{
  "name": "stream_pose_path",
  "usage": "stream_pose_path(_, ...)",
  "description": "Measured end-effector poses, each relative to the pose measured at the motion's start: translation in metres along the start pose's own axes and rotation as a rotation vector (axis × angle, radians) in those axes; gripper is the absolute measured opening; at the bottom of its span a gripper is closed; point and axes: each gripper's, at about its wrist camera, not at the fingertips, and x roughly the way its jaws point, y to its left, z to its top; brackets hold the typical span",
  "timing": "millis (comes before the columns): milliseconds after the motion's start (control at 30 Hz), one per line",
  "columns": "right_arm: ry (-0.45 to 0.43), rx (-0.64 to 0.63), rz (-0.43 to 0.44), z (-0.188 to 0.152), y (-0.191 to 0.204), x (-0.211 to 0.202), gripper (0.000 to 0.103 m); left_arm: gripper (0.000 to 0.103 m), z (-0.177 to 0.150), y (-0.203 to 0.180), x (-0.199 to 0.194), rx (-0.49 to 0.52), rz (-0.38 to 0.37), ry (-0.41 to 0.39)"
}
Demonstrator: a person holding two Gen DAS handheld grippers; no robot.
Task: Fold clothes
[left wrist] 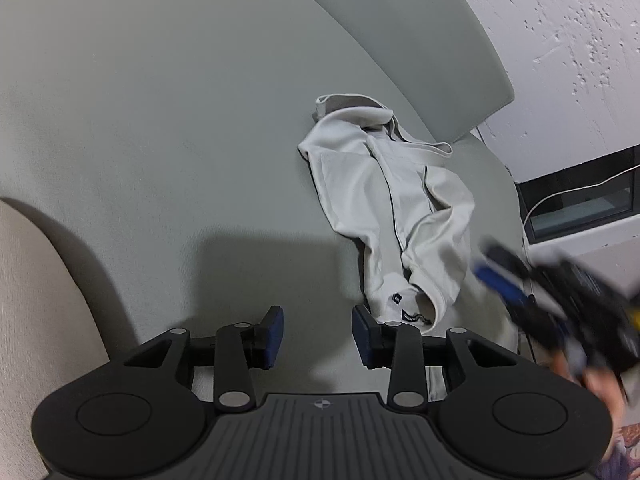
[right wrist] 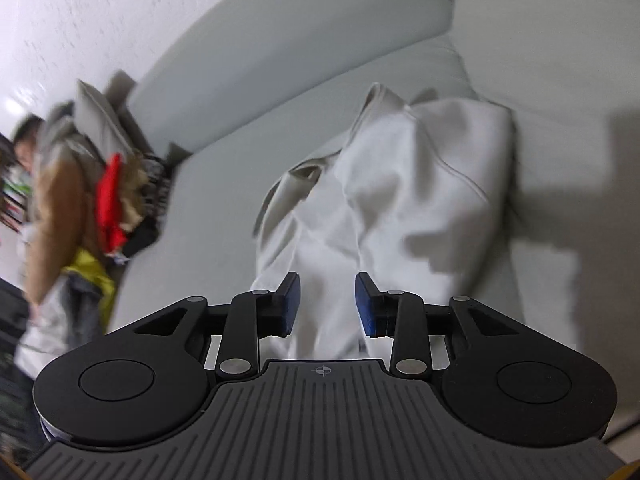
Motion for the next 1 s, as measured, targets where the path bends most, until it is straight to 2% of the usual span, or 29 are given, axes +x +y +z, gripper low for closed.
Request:
stream_pose_path(200,0.038,-0.074,-0.283,0.022,0.031,0.062,0.048,0.036,-0.001,0.009,-0.001,0.009,-0.016,-0.004)
stream_pose_path(333,0.038,-0.193,-0.533,0.019,0.049,0.082,0.047,0.037,0.001,0.014,0.004,-0.012,-0.038,0.009)
stream_pose_path(367,0.037,-0.207,-0.553,0.019,0.051,0.084,0.044,0.037,0.001,0.014,0.005,-0.014,-0.040,0.011)
stream_pose_path(400,0.035,-0.218,-0.567,0.019,0.051,0.086,0.032,0.037,0.001,0.015,0.005,-0.015,-0.044,0.012)
stream_pose_path(467,0.008,-0.200,-0.542,0.020,0.046,0.075,0.006,0.037,0.000,0.015,0.002,-0.013,-0.046,0.011)
stream_pose_path(567,-0.075,-0.117,-0.483,0.022,0.030,0.037,0.002,0.037,-0.001,0.015,-0.003,-0.004,-0.054,0.001)
stream_pose_path(667,-0.187,-0.001,-0.441,0.018,-0.005,-0.027,0.002,0.036,-0.003,0.013,-0.006,0.000,-0.065,-0.002)
stream_pose_path(800,-0.290,0.211,-0.464,0.001,-0.080,-0.102,0.002,0.036,-0.007,0.004,-0.004,0.023,-0.065,0.002)
stream_pose_path(867,-0.302,0.307,-0.495,-0.011,-0.121,-0.127,0.002,0.036,-0.011,-0.001,-0.002,0.037,-0.058,0.011)
stream_pose_path(933,-0.215,0.379,-0.465,-0.023,-0.156,-0.133,0.002,0.036,-0.015,-0.007,0.002,0.056,-0.042,0.023)
stream_pose_path(1000,-0.163,0.412,-0.407,-0.037,-0.174,-0.138,0.014,0.036,-0.019,-0.013,0.005,0.074,-0.027,0.034)
